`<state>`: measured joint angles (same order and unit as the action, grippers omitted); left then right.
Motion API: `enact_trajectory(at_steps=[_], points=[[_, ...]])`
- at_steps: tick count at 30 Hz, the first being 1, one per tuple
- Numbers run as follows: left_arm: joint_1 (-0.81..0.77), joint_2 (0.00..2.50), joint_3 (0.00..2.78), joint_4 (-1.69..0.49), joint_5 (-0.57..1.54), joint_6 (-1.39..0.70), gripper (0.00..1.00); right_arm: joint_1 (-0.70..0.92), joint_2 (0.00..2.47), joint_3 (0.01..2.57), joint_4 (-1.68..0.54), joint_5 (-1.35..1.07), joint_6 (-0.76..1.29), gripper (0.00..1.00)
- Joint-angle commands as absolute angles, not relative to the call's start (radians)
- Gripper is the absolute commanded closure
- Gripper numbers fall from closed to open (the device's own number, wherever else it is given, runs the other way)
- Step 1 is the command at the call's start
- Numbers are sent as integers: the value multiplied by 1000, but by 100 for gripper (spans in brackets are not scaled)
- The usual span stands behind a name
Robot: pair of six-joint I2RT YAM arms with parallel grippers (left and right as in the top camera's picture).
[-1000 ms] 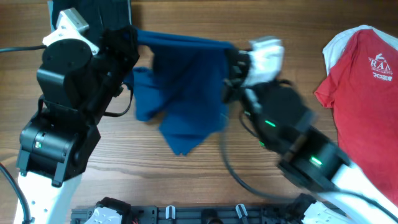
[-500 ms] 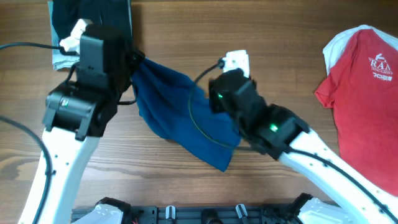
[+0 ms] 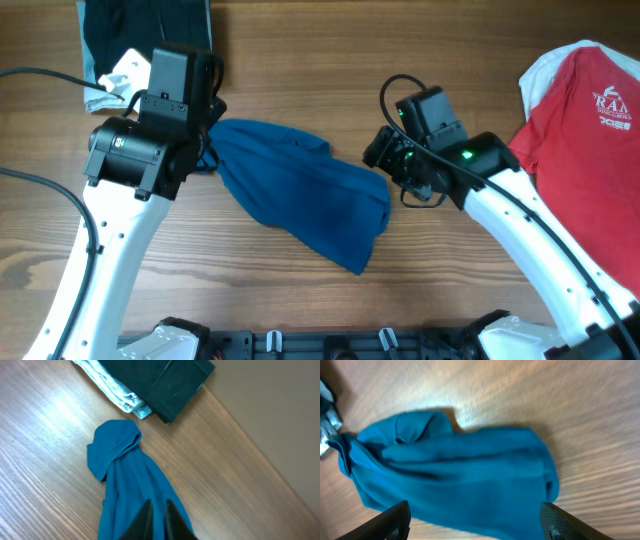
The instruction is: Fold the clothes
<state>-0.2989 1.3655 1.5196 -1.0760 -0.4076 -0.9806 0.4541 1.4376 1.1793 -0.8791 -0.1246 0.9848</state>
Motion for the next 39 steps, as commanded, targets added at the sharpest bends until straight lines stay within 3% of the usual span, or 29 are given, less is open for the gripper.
enact_trajectory(at_steps=[1, 5, 7, 8, 19, 25, 28, 31, 35, 39], points=[[-291, 1385, 1536, -1120, -435, -973, 77, 480, 1499, 1163, -887, -212, 1110, 16], [-291, 1450, 1536, -1177, -414, -967, 44, 485, 1569, 1142, -928, -219, 1315, 15], [-291, 1497, 1536, -1180, -353, -891, 21, 485, 1581, 1125, -928, -219, 1422, 14], [-291, 1530, 1536, -1180, -325, -875, 16, 485, 1581, 1116, -925, -218, 1489, 12], [-292, 1631, 1536, -1176, -303, -875, 7, 485, 1713, 1104, -815, -173, 1623, 10], [-292, 1631, 1536, -1179, -303, -875, 7, 483, 1748, 1104, -792, -98, 1596, 22], [-292, 1631, 1536, -1179, -303, -875, 7, 483, 1749, 1104, -776, -69, 1597, 34], [-292, 1631, 1536, -1179, -303, -875, 7, 483, 1749, 1104, -766, -63, 1596, 56], [-292, 1631, 1536, -1179, -286, -875, 6, 483, 1763, 1104, -757, -63, 1597, 60], [-292, 1631, 1536, -1179, -192, -874, 4, 482, 1783, 1104, -751, -21, 1596, 96]])
